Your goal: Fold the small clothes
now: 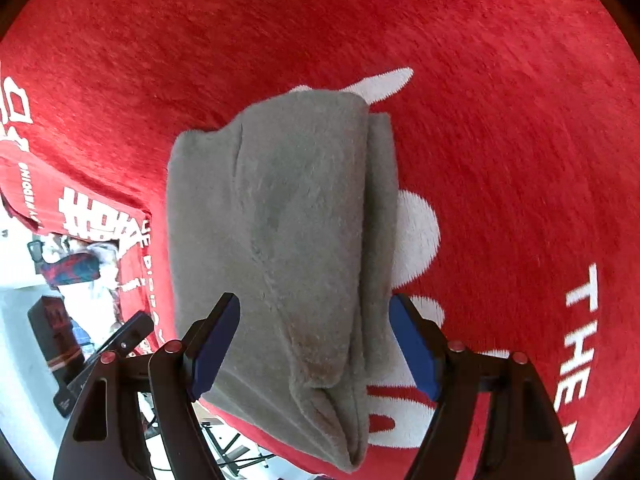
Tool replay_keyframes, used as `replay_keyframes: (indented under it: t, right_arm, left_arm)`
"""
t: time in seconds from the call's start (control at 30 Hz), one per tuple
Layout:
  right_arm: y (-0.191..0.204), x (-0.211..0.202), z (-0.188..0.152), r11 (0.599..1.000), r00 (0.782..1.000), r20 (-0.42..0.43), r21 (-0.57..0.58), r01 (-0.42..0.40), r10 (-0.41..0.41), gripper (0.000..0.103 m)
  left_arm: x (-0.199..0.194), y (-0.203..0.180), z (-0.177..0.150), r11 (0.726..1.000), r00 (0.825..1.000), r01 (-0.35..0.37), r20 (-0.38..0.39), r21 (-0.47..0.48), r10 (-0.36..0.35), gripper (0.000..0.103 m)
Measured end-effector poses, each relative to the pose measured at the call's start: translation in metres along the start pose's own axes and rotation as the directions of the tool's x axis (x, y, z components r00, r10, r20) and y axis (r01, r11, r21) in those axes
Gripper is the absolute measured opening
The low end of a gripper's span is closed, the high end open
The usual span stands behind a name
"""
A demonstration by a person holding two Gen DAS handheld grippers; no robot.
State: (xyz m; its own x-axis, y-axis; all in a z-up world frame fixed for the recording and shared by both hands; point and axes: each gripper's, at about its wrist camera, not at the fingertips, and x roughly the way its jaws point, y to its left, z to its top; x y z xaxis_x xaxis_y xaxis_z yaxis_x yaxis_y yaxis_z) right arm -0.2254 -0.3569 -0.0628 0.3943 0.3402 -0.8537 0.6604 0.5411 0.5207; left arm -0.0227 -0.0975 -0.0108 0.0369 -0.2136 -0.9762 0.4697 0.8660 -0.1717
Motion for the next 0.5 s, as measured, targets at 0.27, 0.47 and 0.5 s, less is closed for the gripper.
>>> replay_keyframes:
  t: [0.27, 0.47, 0.5]
  right_arm:
    - [-0.027, 0.006, 0.005, 0.993, 0.994, -0.027, 0.056, -0.102, 0.104, 0.08]
    - [-0.033, 0.013, 0.003, 0.982, 0.981, -0.05, 0.046, -0.185, 0.187, 0.08]
    - [-0.033, 0.014, 0.004, 0.98, 0.979, -0.051, 0.046, -0.194, 0.197, 0.08]
  left_arm:
    - [0.039, -0.015, 0.028, 0.986, 0.983, 0.167, -0.079, 0.024, -0.165, 0.102]
    - [0.057, -0.023, 0.032, 0.978, 0.972, 0.209, -0.116, 0.017, -0.205, 0.102]
    - [0.059, -0.025, 0.032, 0.978, 0.971, 0.208, -0.124, 0.022, -0.204, 0.102]
